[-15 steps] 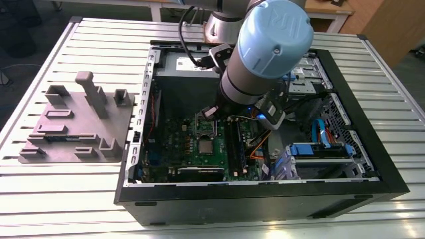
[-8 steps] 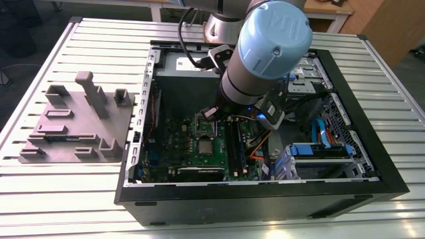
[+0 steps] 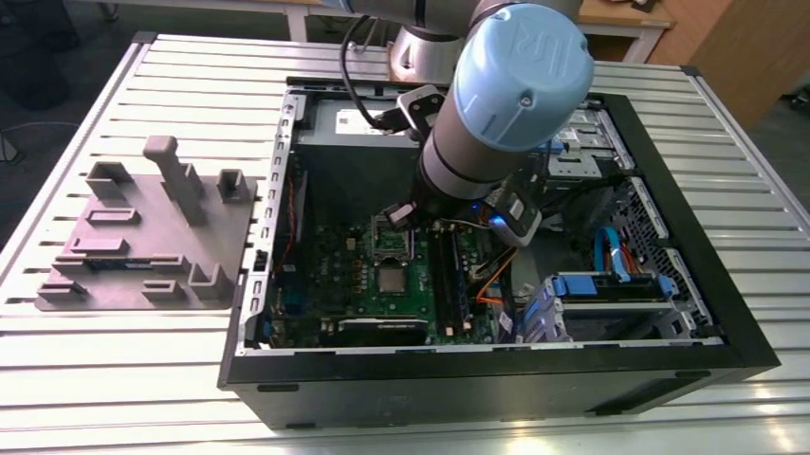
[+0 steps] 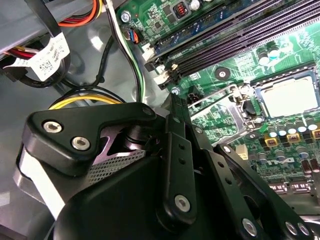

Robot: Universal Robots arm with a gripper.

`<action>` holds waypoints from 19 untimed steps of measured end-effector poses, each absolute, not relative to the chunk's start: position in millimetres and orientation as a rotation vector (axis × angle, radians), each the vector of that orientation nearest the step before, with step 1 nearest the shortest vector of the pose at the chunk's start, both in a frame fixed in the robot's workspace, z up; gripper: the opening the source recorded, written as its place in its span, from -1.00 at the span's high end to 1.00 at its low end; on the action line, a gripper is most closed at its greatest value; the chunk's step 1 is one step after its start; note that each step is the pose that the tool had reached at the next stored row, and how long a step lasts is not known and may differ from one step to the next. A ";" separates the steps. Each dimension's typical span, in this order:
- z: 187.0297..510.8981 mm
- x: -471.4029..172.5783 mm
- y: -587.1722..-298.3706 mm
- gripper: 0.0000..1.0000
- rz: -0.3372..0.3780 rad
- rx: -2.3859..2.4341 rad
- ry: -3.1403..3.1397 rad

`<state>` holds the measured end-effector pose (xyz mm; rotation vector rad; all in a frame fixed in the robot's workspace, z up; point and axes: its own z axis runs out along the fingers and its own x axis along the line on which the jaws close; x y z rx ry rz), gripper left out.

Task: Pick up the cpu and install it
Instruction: 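Close the cpu cover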

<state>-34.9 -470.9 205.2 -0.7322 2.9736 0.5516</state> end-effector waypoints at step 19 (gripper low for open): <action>204.9 -34.6 -458.4 0.80 0.417 -0.739 2.995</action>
